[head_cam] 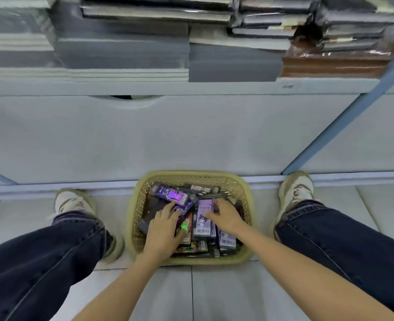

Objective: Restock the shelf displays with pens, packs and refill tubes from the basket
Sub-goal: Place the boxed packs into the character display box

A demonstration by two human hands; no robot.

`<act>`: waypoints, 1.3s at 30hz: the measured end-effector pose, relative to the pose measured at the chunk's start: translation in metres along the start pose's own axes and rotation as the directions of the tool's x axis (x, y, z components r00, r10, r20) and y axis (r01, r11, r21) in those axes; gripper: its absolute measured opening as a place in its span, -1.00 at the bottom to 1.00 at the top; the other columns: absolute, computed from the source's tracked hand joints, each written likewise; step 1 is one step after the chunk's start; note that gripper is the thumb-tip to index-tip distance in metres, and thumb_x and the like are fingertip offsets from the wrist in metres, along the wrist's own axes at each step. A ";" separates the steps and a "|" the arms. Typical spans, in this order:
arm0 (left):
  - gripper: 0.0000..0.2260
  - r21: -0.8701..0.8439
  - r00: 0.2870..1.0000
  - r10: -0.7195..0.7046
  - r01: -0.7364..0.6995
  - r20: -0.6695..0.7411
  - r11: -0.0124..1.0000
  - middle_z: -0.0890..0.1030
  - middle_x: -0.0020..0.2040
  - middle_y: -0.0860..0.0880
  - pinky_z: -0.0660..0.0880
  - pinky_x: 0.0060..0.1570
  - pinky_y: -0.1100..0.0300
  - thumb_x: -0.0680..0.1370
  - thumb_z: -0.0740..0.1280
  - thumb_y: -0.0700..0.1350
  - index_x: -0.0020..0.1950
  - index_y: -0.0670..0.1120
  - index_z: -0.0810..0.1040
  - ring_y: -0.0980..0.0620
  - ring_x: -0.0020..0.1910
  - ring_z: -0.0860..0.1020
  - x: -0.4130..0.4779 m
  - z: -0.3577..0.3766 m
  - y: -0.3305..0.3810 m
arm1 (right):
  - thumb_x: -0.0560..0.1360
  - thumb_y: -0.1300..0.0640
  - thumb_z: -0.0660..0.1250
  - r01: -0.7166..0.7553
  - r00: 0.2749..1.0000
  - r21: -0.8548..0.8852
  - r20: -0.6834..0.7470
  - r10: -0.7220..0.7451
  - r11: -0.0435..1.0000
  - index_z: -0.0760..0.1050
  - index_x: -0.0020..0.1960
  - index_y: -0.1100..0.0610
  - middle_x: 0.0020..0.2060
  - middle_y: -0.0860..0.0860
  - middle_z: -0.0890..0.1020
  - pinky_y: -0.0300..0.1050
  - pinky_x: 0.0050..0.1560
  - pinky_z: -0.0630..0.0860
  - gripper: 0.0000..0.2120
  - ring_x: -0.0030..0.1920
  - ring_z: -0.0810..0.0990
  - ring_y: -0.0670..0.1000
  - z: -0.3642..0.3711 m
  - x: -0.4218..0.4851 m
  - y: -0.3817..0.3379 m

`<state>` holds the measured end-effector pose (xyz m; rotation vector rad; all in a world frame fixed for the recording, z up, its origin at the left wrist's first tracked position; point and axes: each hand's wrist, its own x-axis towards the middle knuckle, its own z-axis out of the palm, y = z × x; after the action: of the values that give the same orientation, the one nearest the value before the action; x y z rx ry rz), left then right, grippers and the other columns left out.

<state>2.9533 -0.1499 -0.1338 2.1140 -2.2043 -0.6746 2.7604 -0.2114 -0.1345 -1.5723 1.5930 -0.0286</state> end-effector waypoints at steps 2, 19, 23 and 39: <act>-0.55 -0.052 0.997 -0.001 -0.003 -0.082 0.999 0.32 0.43 -0.07 0.40 0.23 -0.03 0.54 0.34 0.06 0.41 0.00 0.41 -0.12 0.32 0.37 0.003 0.003 0.000 | 0.54 -0.06 0.33 -0.017 1.000 -0.053 -0.026 0.016 0.998 0.40 0.33 0.27 0.28 0.21 0.49 -0.01 0.25 0.43 -0.49 0.27 0.47 0.15 0.008 0.009 -0.003; -0.82 -0.394 0.975 -0.080 -0.008 -0.207 0.919 0.51 0.09 -0.06 0.39 0.19 0.08 0.54 0.39 -0.11 0.14 -0.06 0.64 -0.04 0.10 0.46 0.001 -0.010 0.002 | 0.46 0.26 0.43 -0.038 0.996 0.582 -0.046 0.080 0.812 0.52 0.17 0.19 0.00 0.01 0.65 -0.14 0.01 0.55 -0.71 0.03 0.62 0.04 -0.023 0.000 0.003; -0.77 -0.815 0.979 -0.164 0.194 0.123 0.546 0.63 0.08 -0.02 0.48 0.19 0.00 0.56 0.34 0.09 0.12 0.00 0.60 0.00 0.08 0.58 0.002 -0.030 0.021 | 0.48 0.22 0.41 0.087 0.996 0.671 -0.047 -0.075 0.737 0.55 0.10 0.00 0.04 -0.03 0.67 -0.05 0.12 0.56 -0.77 0.08 0.64 -0.01 -0.036 -0.009 -0.017; -0.86 -0.973 0.955 -0.187 0.230 0.232 -0.031 0.72 -0.14 -0.09 0.57 -0.31 0.26 0.48 0.39 -0.13 0.00 -0.12 0.65 0.03 -0.27 0.67 -0.005 -0.041 -0.016 | 0.52 0.21 0.37 0.209 0.926 0.660 0.105 -0.364 0.721 0.56 0.27 0.14 0.18 -0.02 0.64 -0.10 0.26 0.48 -0.68 0.20 0.59 -0.04 -0.007 0.010 -0.083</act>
<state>2.9811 -0.1572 -0.1008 1.4126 -0.5915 -1.6328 2.8244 -0.2403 -0.0886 -1.1966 0.9796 -0.5004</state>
